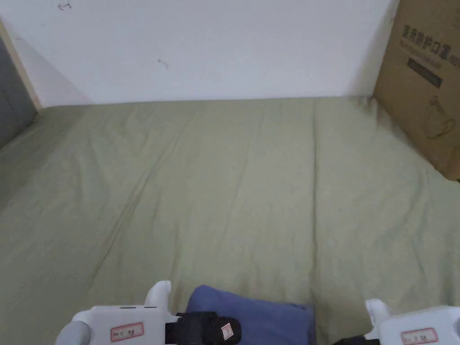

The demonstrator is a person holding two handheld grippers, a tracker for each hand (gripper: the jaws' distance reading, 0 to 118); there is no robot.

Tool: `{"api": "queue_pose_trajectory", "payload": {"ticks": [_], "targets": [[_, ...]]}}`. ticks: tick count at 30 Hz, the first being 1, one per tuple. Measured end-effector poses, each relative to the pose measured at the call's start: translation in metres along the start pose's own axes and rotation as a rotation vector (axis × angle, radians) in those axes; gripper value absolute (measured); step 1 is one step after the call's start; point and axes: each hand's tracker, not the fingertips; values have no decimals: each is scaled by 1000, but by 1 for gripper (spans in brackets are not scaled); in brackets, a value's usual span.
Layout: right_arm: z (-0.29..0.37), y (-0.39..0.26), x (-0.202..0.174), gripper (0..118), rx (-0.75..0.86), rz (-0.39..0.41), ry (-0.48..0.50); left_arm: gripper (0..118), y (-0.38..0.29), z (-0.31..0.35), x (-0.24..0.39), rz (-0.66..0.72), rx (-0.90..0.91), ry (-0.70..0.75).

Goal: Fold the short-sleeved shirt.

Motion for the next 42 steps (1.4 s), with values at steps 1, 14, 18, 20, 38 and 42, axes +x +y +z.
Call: {"api": "queue_pose_trajectory", "payload": {"ticks": [1, 14, 18, 20, 38, 42], "targets": [[6, -2, -6, 1, 12, -3, 16, 26, 6, 19, 2, -10, 15, 4], [29, -38, -99, 1, 112, 102, -97, 26, 119, 213, -41, -250, -24, 651], [25, -43, -102, 1, 113, 45, -72, 26, 145, 222, -61, -292, -60, 840], [27, -41, -100, 1, 116, 30, -80, 26, 152, 220, -74, -309, -93, 959], [76, -8, -139, 1, 326, 238, -223, 58, 105, 227, 17, -124, 240, 1000], [87, 3, -162, 1, 356, 278, -306, 0, 71, 182, 72, -114, 438, 878]]}}
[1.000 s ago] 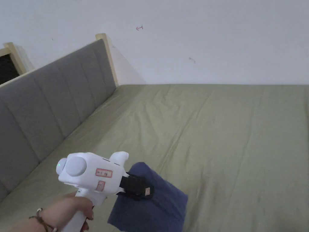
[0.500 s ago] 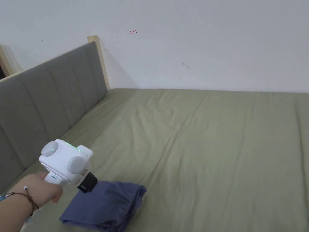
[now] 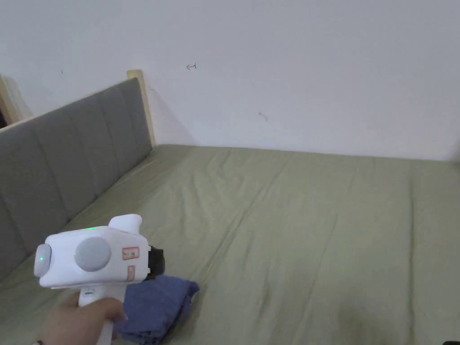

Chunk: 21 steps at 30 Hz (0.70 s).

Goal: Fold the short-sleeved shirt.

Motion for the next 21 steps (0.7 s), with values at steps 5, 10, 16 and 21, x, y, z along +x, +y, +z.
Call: {"api": "queue_pose_trajectory", "payload": {"ticks": [5, 10, 16, 21], "targets": [[16, 21, -1, 1, 99, -10, -65, 0, -21, 40, 114, -181, 160, -45], [57, 31, -12, 1, 492, 126, -134, 0, -32, 86, 190, -253, 519, -36], [89, 19, -15, 2, 900, 204, -267, 0, -52, 102, 213, -242, 801, 50], [94, 23, -19, 67, 952, 213, -307, 84, -58, 102, 221, -292, 771, 49]]}}
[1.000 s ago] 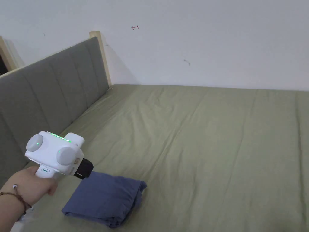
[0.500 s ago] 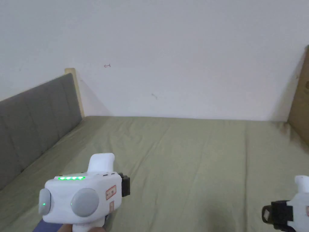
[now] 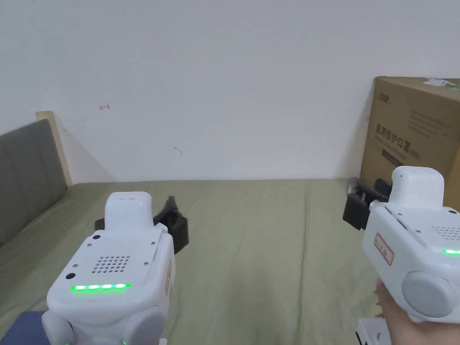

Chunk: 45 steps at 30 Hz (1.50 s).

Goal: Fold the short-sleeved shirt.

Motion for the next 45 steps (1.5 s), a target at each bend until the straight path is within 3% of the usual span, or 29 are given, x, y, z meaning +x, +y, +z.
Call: {"api": "queue_pose_trajectory", "payload": {"ticks": [1, 3, 5, 6, 18, 39, 45], "targets": [[-1, 0, -1, 80, -4, 7, -9, 112, 0, -1, 0, -2, -8, -13], [0, -5, -2, 88, -4, 17, -8, 118, -1, -3, 1, 1, -23, -26], [1, -10, -7, 113, -10, 55, -27, 118, -5, 1, 5, 2, -8, -26], [0, -13, -8, 118, -23, 72, -44, 118, -5, 1, 6, -3, -9, -32], [-2, -29, -5, 118, -51, 81, -76, 118, -9, -8, 6, -2, -23, -55], [21, -38, -28, 118, -13, 169, -106, 118, -17, 9, -1, -27, -10, -34], [24, -40, -27, 118, -21, 162, -100, 118, -13, 10, -5, 18, -34, -41]]}}
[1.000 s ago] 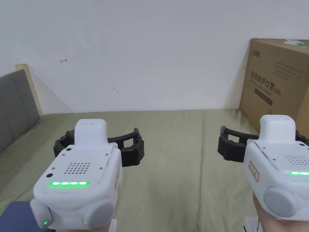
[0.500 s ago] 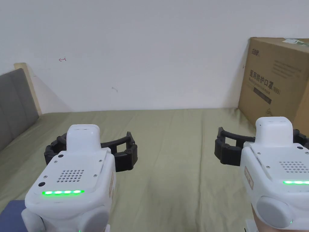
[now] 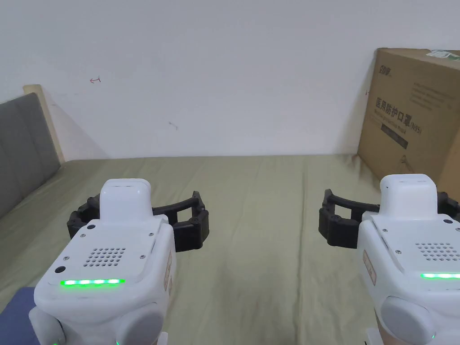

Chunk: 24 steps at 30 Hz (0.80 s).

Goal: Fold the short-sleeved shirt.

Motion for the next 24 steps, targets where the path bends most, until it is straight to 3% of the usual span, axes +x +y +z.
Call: {"api": "queue_pose_trajectory", "payload": {"ticks": [6, 24], "targets": [[-1, 0, -1, 118, -2, 9, -6, 118, 4, 2, 0, 10, -8, -65], [-4, -1, -3, 118, -15, 25, 4, 118, 2, -12, 13, -3, -125, 26]]}}
